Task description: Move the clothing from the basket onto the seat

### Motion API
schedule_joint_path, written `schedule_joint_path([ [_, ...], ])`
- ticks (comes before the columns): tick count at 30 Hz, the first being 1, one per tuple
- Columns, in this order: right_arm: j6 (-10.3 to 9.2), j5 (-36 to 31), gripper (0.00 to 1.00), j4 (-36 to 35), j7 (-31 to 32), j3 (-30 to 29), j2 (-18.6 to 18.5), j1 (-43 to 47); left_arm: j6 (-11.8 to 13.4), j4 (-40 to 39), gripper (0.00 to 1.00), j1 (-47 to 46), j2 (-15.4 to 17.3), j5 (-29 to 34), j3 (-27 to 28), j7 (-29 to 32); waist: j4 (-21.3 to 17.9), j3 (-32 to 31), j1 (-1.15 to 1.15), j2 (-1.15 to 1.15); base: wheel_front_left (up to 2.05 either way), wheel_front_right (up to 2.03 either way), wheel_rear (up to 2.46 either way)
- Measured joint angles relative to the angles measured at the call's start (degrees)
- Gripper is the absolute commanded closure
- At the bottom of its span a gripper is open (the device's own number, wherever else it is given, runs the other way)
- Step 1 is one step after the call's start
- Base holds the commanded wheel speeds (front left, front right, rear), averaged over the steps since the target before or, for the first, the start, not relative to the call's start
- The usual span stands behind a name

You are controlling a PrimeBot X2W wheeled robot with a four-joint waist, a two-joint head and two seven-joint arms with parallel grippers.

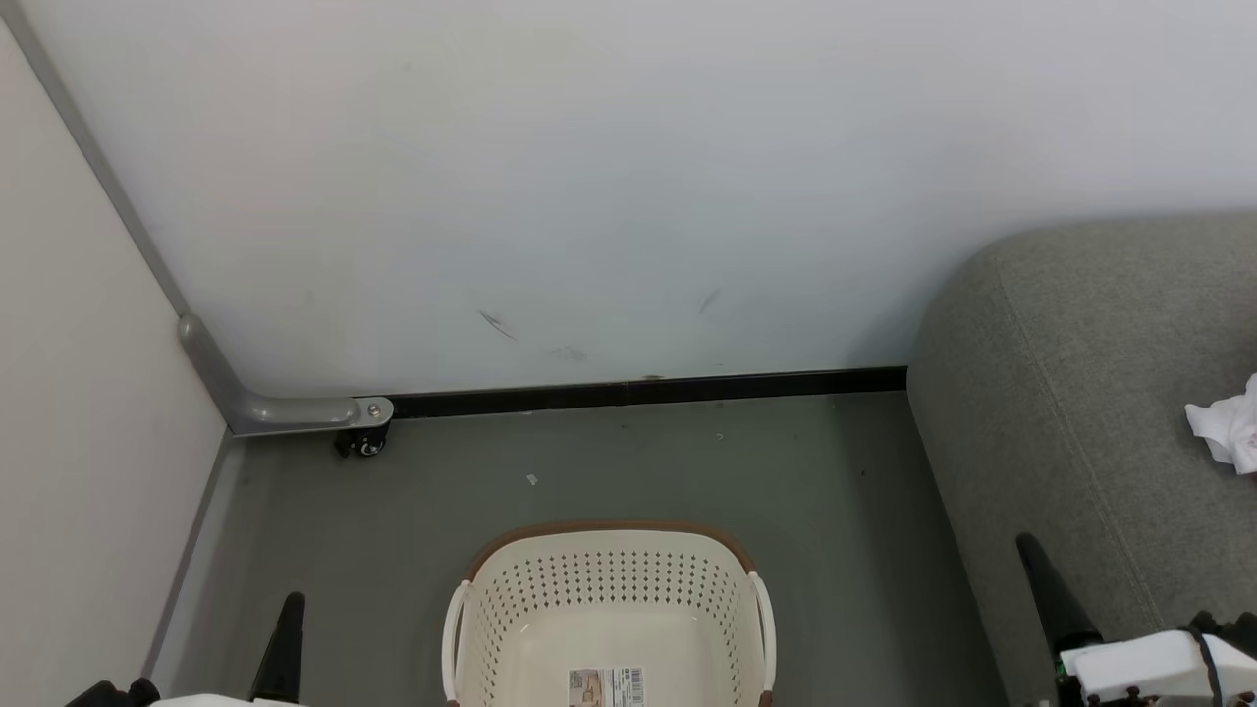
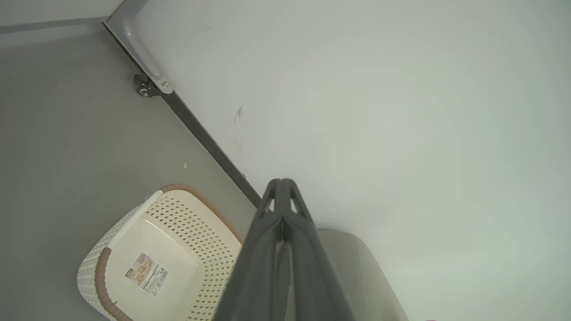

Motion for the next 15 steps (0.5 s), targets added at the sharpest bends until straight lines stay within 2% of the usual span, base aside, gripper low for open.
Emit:
schedule_joint_path([
  [15, -0.01, 13.0, 1.0, 1.42, 2.77, -0.98, -0.62, -2.72, -0.55, -0.38, 1.0, -2.07, 0.13, -11.18, 1.44, 3.0, -0.67, 0.85, -0.04, 0.0, 0.0, 0.0, 0.0],
])
